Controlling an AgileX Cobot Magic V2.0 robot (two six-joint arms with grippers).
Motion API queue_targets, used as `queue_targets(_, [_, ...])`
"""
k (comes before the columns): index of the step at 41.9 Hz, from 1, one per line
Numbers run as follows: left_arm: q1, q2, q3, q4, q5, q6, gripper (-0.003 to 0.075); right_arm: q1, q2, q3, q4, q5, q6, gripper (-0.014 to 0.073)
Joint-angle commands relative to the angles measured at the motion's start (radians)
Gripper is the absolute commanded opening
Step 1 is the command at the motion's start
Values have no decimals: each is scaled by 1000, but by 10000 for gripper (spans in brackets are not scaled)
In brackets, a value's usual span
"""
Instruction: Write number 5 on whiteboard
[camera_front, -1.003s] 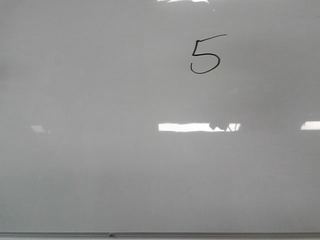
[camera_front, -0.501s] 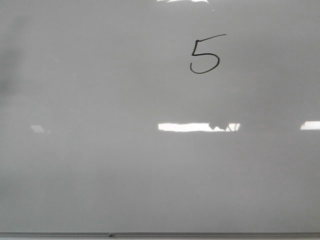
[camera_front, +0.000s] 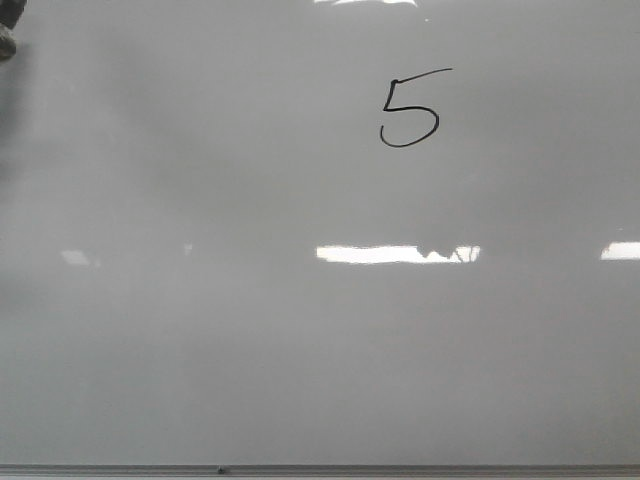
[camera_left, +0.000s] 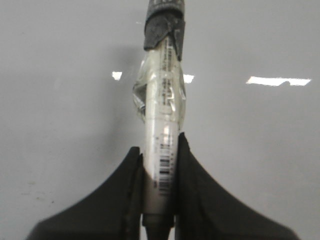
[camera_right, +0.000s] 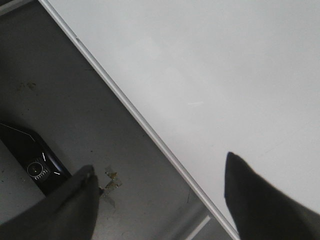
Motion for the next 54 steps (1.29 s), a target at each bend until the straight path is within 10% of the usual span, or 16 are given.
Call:
queue_targets(1, [3,35,-28,-42,-156,-12,10,-5,-5,-24,-6,-58,0,547])
queue_targets(15, [3,141,-32,-81,-187,-12,31,-5,-5,-24,-5,-60,0,547])
queue_targets(27, [3,156,-32,-60,-191,-12,309,-5,-5,-24,-5,-59,4,547])
queue_targets(37, [3,103,-32,42,-159,-12,337,-5,-5,-24,-5,-57,13,547])
queue_targets(54, [-62,-231,-103,128,440,-12,337,-5,-5,-27,-59,-16,203,547])
